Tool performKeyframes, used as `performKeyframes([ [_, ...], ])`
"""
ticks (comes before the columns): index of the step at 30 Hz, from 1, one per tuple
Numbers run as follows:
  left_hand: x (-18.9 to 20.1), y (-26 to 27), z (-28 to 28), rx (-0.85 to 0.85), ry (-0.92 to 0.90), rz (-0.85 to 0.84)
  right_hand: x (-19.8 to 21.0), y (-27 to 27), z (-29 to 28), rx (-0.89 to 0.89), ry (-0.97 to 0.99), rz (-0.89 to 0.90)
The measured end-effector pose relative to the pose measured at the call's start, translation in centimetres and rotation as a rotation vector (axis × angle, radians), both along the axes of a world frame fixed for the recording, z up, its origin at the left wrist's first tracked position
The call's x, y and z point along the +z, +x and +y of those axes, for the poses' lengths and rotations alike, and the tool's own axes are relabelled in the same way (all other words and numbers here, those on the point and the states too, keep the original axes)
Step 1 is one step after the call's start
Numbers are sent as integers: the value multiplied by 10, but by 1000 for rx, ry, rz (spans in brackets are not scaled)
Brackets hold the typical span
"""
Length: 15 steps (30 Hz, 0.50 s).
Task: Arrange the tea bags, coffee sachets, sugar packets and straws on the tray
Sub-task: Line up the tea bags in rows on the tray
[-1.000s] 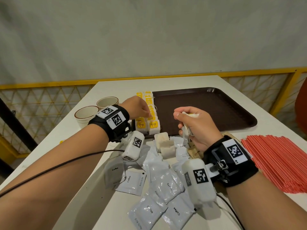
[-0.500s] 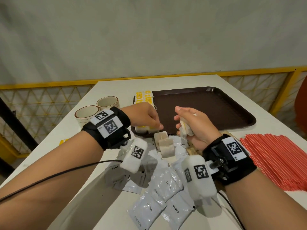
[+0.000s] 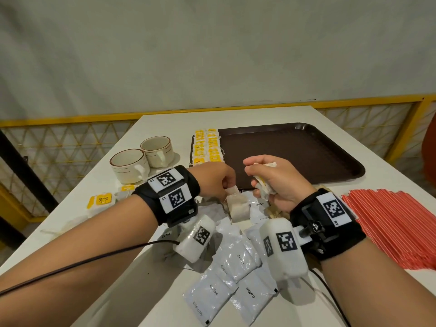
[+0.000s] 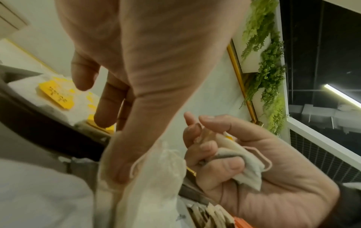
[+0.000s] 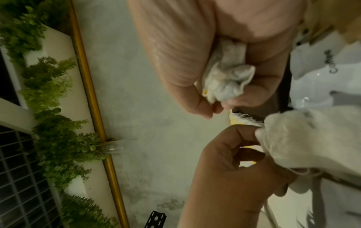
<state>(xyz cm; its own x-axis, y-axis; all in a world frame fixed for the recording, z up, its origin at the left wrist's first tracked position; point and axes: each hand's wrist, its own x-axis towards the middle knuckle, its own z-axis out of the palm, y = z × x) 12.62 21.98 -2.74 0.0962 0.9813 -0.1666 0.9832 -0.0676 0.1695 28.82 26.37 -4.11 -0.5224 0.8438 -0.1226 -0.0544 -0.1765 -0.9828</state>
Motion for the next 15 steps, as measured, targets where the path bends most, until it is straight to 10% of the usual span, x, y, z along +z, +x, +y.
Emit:
performKeyframes([
  [10, 27, -17, -20, 100, 36, -195, -4, 5, -5, 349, 405, -479],
  [15, 23, -22, -34, 257, 168, -552, -9, 4, -4, 326, 466, -489],
])
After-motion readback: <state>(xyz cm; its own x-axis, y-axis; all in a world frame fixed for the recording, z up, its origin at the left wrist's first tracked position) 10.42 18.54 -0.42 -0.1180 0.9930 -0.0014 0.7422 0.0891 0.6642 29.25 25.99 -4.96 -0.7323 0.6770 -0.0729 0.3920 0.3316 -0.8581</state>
